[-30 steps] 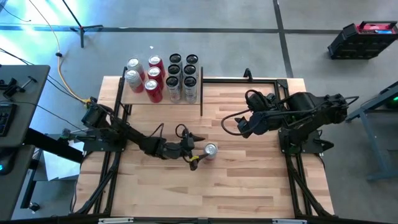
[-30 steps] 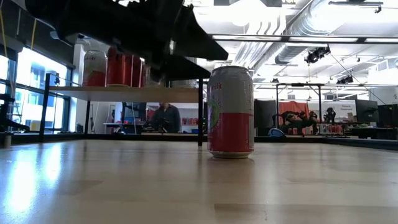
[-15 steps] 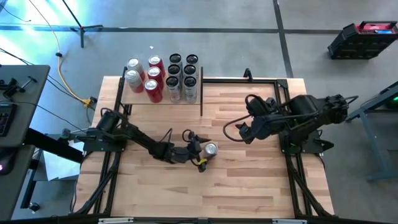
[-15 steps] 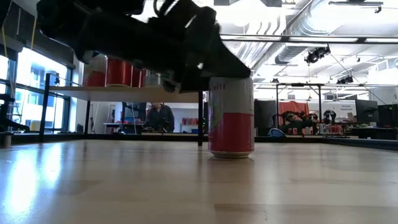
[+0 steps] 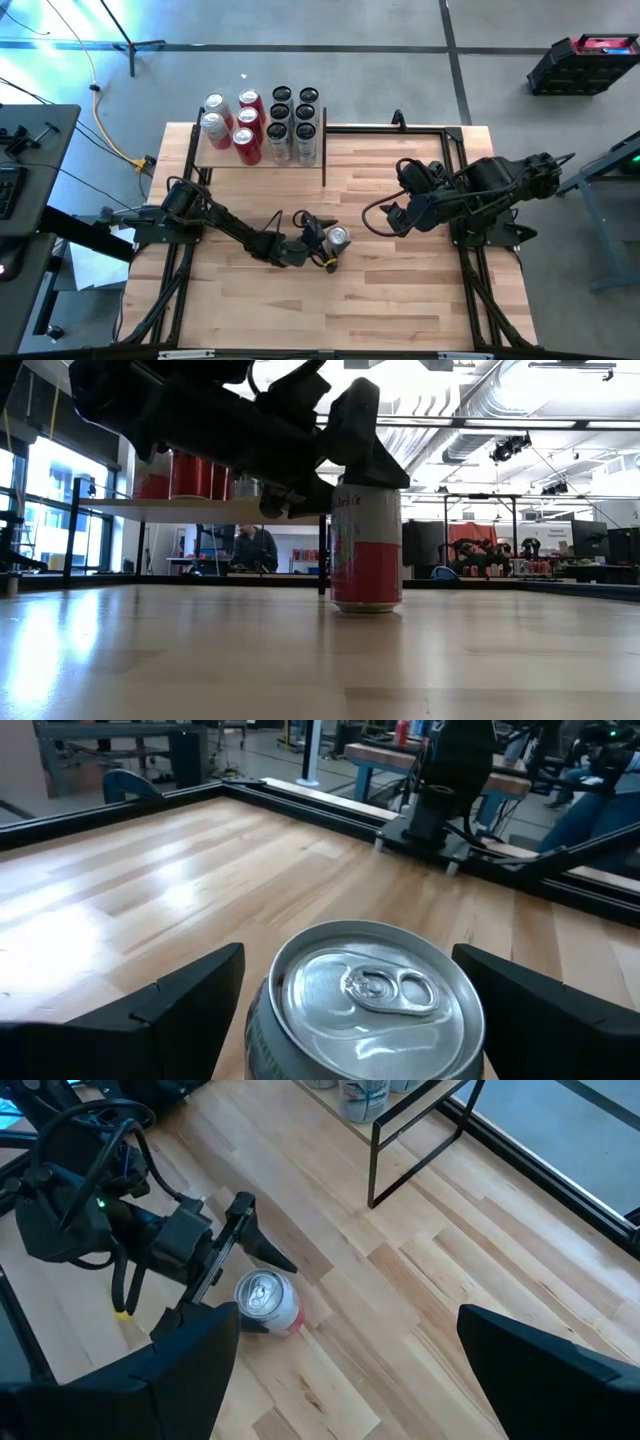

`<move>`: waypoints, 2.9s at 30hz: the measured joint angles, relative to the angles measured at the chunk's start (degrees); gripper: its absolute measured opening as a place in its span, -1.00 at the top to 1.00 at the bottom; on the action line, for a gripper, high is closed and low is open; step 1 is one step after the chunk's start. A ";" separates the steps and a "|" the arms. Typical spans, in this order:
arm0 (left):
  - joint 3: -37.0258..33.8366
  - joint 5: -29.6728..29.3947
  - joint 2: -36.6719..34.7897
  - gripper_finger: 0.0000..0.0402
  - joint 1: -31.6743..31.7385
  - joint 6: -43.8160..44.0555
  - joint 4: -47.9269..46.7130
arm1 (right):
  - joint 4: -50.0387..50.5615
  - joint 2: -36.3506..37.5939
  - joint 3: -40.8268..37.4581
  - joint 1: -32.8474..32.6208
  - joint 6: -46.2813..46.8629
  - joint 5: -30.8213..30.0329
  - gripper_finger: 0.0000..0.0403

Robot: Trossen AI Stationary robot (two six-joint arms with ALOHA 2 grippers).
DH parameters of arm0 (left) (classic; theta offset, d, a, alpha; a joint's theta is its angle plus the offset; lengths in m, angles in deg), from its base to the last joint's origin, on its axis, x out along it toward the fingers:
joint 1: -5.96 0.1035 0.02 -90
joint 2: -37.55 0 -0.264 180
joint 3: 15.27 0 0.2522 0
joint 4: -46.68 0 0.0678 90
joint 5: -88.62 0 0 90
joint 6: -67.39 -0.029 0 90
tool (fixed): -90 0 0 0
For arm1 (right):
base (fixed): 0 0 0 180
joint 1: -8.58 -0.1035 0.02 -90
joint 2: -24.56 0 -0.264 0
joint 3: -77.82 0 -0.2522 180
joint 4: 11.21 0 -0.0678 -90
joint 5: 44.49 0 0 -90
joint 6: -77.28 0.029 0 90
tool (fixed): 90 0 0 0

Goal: Place canned beverage on shelf
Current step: Put the pink soda can on the shelf aligned with the other pink soda cans

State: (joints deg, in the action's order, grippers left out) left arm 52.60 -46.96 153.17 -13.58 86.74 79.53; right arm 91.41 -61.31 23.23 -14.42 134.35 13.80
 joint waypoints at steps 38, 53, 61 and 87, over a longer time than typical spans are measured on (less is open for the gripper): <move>-0.07 -35.71 -24.96 -0.37 -6.20 10.32 -44.20 | -0.02 0.00 0.00 0.13 -0.05 -4.11 -0.79; 0.00 -41.21 -38.01 -0.37 -7.03 50.66 -96.90 | -0.73 0.00 0.00 0.13 1.43 -4.90 -0.79; 0.00 -35.93 -43.43 -0.37 -7.05 72.46 -123.91 | -0.68 0.00 0.00 0.13 1.40 -5.11 -0.79; -8.26 -39.94 -66.27 -0.37 1.71 78.05 -136.45 | -0.88 0.02 0.00 0.14 5.91 -9.32 -0.79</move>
State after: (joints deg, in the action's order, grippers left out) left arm 44.34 -86.90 86.90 -11.87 164.79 -56.92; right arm 90.53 -61.28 23.23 -14.28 140.26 4.48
